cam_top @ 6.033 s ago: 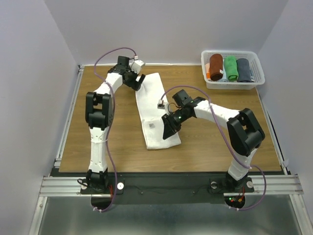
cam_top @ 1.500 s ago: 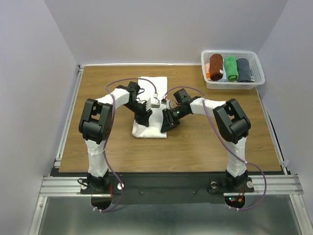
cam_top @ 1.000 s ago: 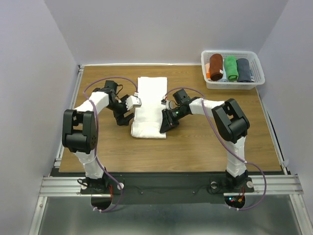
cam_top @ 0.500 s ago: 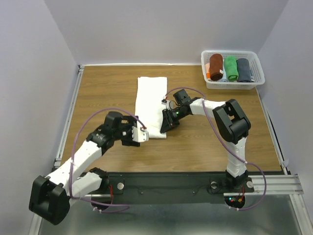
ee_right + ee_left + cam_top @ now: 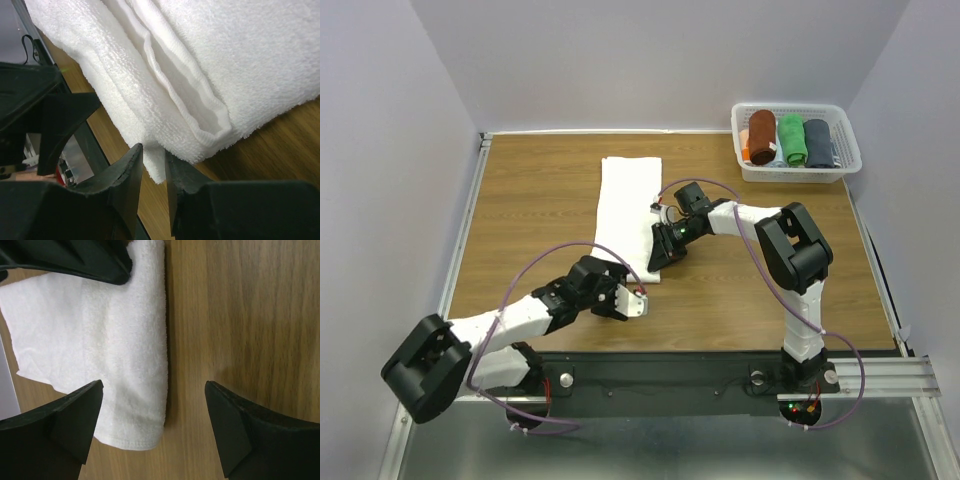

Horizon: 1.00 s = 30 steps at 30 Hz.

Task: Roll the towels
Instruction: Roll the towel

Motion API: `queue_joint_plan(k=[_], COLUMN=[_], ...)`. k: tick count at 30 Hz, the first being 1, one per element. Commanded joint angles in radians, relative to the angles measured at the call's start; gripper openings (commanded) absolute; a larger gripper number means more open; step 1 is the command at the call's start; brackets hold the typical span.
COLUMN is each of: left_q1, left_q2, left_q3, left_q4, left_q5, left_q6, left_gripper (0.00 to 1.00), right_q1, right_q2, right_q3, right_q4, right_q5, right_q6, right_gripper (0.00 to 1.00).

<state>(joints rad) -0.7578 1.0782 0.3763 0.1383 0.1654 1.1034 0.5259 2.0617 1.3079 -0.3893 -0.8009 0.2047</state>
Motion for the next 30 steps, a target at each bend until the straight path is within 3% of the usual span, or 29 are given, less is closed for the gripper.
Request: queue_joint_plan(k=[1,10,13,14,17,20,21,25,28,29,30], left_q1=[-0.008,-0.008,-0.009,-0.008,-0.006,0.02,0.029,0.071,0.083,0.084,0.087], left_q2=[0.124,0.339,0.347,0.35,0.356,0.374,0.382,0.445,0.529,0.57,0.592], left_q3=[-0.04,-0.001,0.024,0.036,0.111,0.219,0.27,0.386,0.514,0.538,0.559], left_q4=[0.205,0.349,0.319,0.288,0.112,-0.133,-0.232,-0.475,-0.638,-0.675,-0.707], left_q5=[-0.086,-0.156,-0.191,-0.187,-0.121,0.023,0.092,0.271,0.391,0.416,0.442], left_q6=[0.061,0.092,0.098,0.099,0.069,0.036,0.007,-0.022,-0.033,-0.034,-0.039], left_gripper=[0.87,0.72,0.56,0.46,0.28,0.21,0.15,0.06,0.02,0.01,0.01], right_q1=[0.005,0.005,0.003,0.002,0.002,-0.013,-0.018,-0.07,-0.122,-0.145,-0.156], right_q2=[0.032,0.032,0.034,0.034,0.022,-0.012,-0.041,-0.135,-0.222,-0.251,-0.279], right_q3=[-0.009,-0.013,-0.01,-0.012,-0.013,-0.025,-0.036,-0.059,-0.079,-0.087,-0.093], right_q4=[-0.016,-0.016,-0.017,-0.017,-0.017,-0.014,-0.014,-0.016,-0.017,-0.019,-0.019], right_q5=[0.095,0.097,0.091,0.089,0.068,0.016,0.006,-0.032,-0.057,-0.061,-0.061], right_q6=[-0.053,-0.062,-0.06,-0.06,-0.065,-0.08,-0.093,-0.126,-0.152,-0.165,-0.174], right_gripper=[0.31,0.31,0.29,0.29,0.27,0.3,0.31,0.39,0.52,0.65,0.7])
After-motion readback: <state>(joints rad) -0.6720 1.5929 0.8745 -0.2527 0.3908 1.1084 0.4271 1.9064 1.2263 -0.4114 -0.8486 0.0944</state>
